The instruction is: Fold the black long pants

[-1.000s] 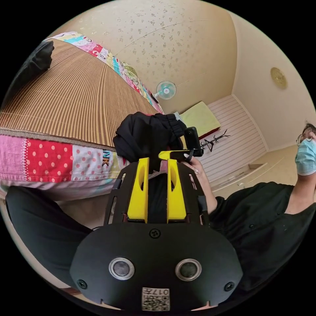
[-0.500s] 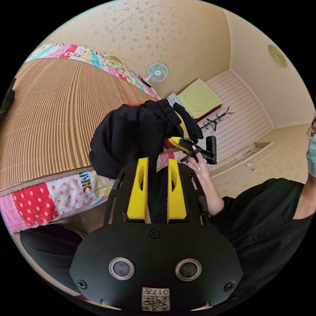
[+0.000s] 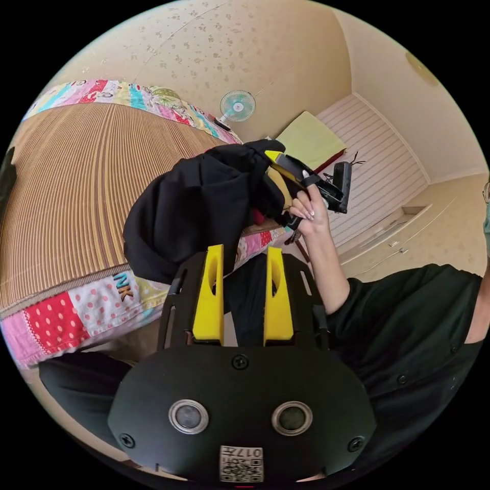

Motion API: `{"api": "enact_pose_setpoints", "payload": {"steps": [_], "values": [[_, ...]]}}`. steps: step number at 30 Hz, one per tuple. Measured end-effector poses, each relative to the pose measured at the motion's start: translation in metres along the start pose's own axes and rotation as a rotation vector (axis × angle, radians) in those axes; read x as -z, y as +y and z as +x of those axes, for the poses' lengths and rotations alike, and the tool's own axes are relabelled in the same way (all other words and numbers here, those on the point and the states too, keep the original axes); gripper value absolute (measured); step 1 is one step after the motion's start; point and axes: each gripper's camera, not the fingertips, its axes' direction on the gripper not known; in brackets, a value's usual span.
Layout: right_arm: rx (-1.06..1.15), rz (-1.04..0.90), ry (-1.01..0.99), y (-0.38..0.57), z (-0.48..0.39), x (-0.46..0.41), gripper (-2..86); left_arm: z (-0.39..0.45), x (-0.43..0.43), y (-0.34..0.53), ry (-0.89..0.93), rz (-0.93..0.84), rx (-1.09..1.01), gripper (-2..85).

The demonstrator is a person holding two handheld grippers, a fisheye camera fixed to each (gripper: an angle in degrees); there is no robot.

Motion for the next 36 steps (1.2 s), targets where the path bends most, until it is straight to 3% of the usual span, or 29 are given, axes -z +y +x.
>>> {"api": "enact_pose_setpoints", "payload": {"steps": [8,12,17,21,26,31,36], "values": [[0.105,-0.045,-0.338,0.021,-0.094,0.022,6.1,0.071,-0.017,-0.035,-0.100,0.160,-0.159,16.3],[0.152,-0.055,-0.457,0.035,-0.103,0.044,6.4,0.102,-0.009,-0.012,-0.179,0.343,-0.196,5.6],[0.204,0.117,-0.596,0.067,-0.062,0.112,7.2,0.142,0.014,0.000,-0.106,0.449,-0.291,4.3],[0.055,0.158,-0.434,0.118,-0.016,0.125,10.0,0.158,0.040,-0.020,-0.035,0.504,-0.303,4.2],[0.019,-0.043,-0.119,0.204,0.004,0.086,16.9,0.197,0.062,-0.039,0.012,0.574,-0.353,4.1],[0.009,-0.182,-0.168,0.230,-0.028,0.026,21.6,0.254,0.081,-0.051,0.049,0.624,-0.412,4.2],[0.195,0.066,-0.044,0.163,-0.100,0.048,17.6,0.304,0.114,-0.039,0.038,0.683,-0.469,4.2]]}}
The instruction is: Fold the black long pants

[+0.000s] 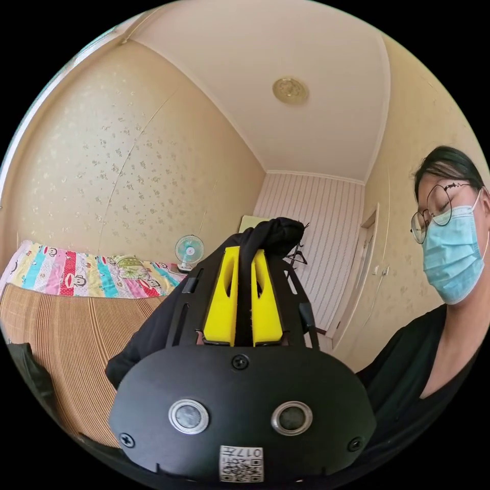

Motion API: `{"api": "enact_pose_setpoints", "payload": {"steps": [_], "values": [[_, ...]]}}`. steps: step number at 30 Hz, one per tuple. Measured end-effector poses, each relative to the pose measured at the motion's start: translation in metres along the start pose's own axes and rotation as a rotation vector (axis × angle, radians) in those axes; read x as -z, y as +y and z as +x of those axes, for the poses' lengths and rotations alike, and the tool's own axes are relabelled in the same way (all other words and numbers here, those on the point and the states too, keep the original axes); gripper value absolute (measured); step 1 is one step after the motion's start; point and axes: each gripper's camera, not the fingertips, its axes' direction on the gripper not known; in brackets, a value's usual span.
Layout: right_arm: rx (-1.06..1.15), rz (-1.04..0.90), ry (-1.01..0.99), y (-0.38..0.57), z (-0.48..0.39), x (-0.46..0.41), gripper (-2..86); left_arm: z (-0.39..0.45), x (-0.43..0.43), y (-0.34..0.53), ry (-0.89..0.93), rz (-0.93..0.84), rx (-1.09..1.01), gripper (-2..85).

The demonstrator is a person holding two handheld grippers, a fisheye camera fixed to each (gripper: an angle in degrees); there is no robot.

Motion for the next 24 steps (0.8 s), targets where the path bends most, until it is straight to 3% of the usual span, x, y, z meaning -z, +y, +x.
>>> {"api": "enact_pose_setpoints", "payload": {"steps": [2,4,11,16,20,24], "values": [[0.033,0.217,-0.040,-0.041,-0.003,0.041,7.8,0.014,0.023,-0.013,-0.007,0.046,-0.028,4.2],[0.063,0.349,-0.162,-0.069,0.005,0.073,3.8,0.028,0.052,-0.041,0.031,0.066,-0.081,4.1],[0.174,0.626,-0.315,-0.172,0.001,0.186,1.7,0.064,0.101,-0.136,0.100,0.076,-0.191,4.2],[0.285,0.821,-0.231,-0.219,-0.040,0.271,1.4,0.074,0.118,-0.232,0.060,0.065,-0.182,4.3],[0.286,0.705,-0.093,-0.304,-0.050,0.276,1.5,0.037,0.085,-0.300,-0.034,-0.004,-0.131,4.2],[0.143,0.498,0.179,-0.461,0.012,0.170,2.2,-0.137,-0.048,-0.408,-0.353,-0.143,0.051,7.8]]}}
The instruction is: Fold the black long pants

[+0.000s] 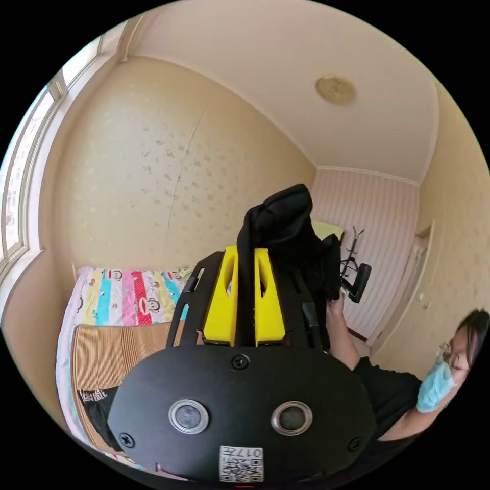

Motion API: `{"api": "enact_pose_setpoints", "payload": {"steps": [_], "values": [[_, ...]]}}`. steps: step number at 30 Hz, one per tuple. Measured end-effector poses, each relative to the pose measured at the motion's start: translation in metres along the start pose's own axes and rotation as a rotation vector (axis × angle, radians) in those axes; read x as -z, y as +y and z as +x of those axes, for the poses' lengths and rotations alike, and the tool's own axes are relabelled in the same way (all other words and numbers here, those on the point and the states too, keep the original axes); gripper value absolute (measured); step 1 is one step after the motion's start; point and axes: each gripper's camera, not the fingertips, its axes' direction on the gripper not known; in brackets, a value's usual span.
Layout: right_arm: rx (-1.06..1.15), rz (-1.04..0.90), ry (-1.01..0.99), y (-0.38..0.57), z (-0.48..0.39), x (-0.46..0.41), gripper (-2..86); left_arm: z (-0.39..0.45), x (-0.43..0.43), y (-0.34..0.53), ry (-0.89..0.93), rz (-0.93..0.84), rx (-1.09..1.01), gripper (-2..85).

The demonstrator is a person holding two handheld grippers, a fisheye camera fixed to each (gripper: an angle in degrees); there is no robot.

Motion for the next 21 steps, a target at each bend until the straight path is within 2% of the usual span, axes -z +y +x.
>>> {"api": "enact_pose_setpoints", "payload": {"steps": [2,3,5,6,8,10,12,14,16,21], "values": [[-0.070,-0.287,0.112,-0.007,0.054,-0.129,3.5,-0.069,-0.083,-0.023,-0.127,-0.136,0.105,11.5],[-0.130,-0.350,0.134,0.001,0.068,-0.148,3.9,-0.110,-0.121,-0.008,-0.176,-0.226,0.214,11.9],[-0.280,-0.401,0.109,0.053,0.103,-0.177,5.5,-0.147,-0.155,0.032,-0.156,-0.278,0.254,11.7],[-0.280,-0.405,0.072,0.069,0.106,-0.180,5.6,-0.162,-0.171,0.069,-0.134,-0.297,0.215,11.4],[-0.219,-0.530,-0.063,0.147,0.112,-0.196,5.9,-0.186,-0.194,0.139,-0.145,-0.389,0.177,11.3],[-0.193,-0.639,-0.091,0.218,0.113,-0.200,6.4,-0.222,-0.219,0.249,-0.133,-0.556,0.184,11.8],[-0.180,-0.741,-0.136,0.293,0.109,-0.198,7.0,-0.245,-0.223,0.331,-0.097,-0.642,0.223,12.2],[-0.180,-0.898,-0.270,0.387,0.093,-0.195,7.8,-0.259,-0.213,0.403,-0.055,-0.678,0.285,12.6],[-0.197,-0.975,-0.357,0.446,0.074,-0.184,8.3,-0.264,-0.190,0.482,0.007,-0.714,0.367,13.5],[-0.309,-0.984,-0.514,0.533,0.027,-0.153,9.9,-0.235,-0.123,0.579,-0.004,-0.681,0.448,13.8]]}}
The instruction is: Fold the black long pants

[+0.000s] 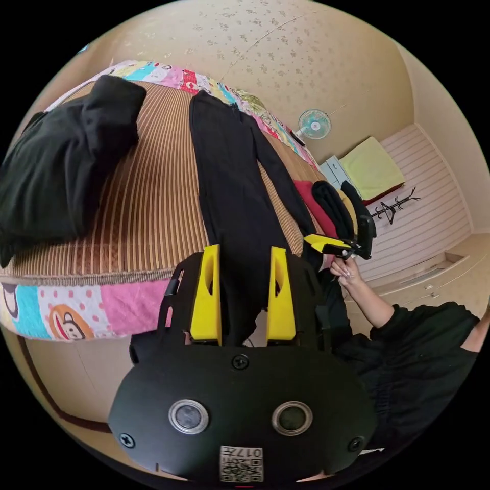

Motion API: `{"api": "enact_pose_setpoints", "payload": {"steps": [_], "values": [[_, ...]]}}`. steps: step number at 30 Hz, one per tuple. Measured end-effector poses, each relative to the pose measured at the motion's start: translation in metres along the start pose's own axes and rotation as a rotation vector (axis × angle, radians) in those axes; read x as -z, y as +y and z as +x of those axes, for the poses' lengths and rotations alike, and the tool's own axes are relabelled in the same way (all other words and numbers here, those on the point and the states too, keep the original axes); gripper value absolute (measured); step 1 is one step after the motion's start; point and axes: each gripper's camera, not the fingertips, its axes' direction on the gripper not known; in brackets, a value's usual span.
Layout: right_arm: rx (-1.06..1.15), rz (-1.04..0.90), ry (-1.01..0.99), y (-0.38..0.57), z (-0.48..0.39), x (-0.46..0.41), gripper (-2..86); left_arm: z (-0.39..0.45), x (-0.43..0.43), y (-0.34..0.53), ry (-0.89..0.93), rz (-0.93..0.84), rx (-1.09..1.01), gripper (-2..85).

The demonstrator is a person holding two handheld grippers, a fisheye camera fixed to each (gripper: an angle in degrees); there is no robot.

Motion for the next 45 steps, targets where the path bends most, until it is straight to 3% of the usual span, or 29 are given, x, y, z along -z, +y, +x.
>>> {"api": "enact_pose_setpoints", "payload": {"steps": [4,11,14,16,19,20,22,24,28,32,34,36,42,45], "values": [[-0.030,0.051,0.072,0.016,-0.013,-0.030,10.9,-0.001,0.002,0.054,-0.087,0.024,0.026,13.9],[-0.085,0.007,-0.045,-0.012,-0.008,-0.012,4.1,-0.011,0.004,0.011,-0.211,-0.171,-0.040,4.9],[-0.098,0.141,-0.349,-0.041,0.008,0.053,3.1,-0.007,0.051,-0.020,0.187,-0.183,-0.157,4.0],[-0.061,0.244,-0.471,-0.056,0.009,0.099,2.7,-0.008,0.107,-0.034,0.509,-0.022,-0.198,4.0],[0.053,0.324,-0.417,-0.070,-0.005,0.159,2.4,-0.025,0.136,-0.039,0.739,0.024,-0.155,4.3],[0.069,0.268,-0.360,-0.074,-0.011,0.164,2.4,-0.026,0.134,-0.038,0.718,-0.012,-0.147,4.4],[0.051,0.120,-0.256,-0.075,-0.013,0.153,2.2,-0.027,0.116,-0.025,0.357,-0.188,-0.086,5.4],[0.030,0.000,-0.167,-0.063,-0.008,0.134,2.0,-0.035,0.102,-0.006,0.134,-0.252,0.001,7.2],[-0.132,-0.031,-0.186,-0.005,0.037,0.130,1.9,-0.052,0.112,0.039,0.054,-0.217,0.124,8.7],[-0.370,0.064,0.153,0.055,0.077,0.172,7.8,-0.025,0.131,0.058,-0.199,-0.240,0.058,11.0],[-0.447,0.065,0.264,0.071,0.088,0.182,11.0,-0.011,0.145,0.062,-0.137,-0.176,0.015,11.3],[-0.445,0.021,0.254,0.078,0.100,0.179,11.9,-0.003,0.152,0.059,-0.015,-0.119,-0.021,11.3],[-0.297,-0.062,0.046,0.082,0.123,0.151,3.5,0.021,0.149,0.028,0.204,-0.096,-0.113,11.2],[-0.107,0.081,-0.234,0.089,0.104,0.189,2.8,0.039,0.170,0.023,0.280,-0.079,-0.176,11.2]]}}
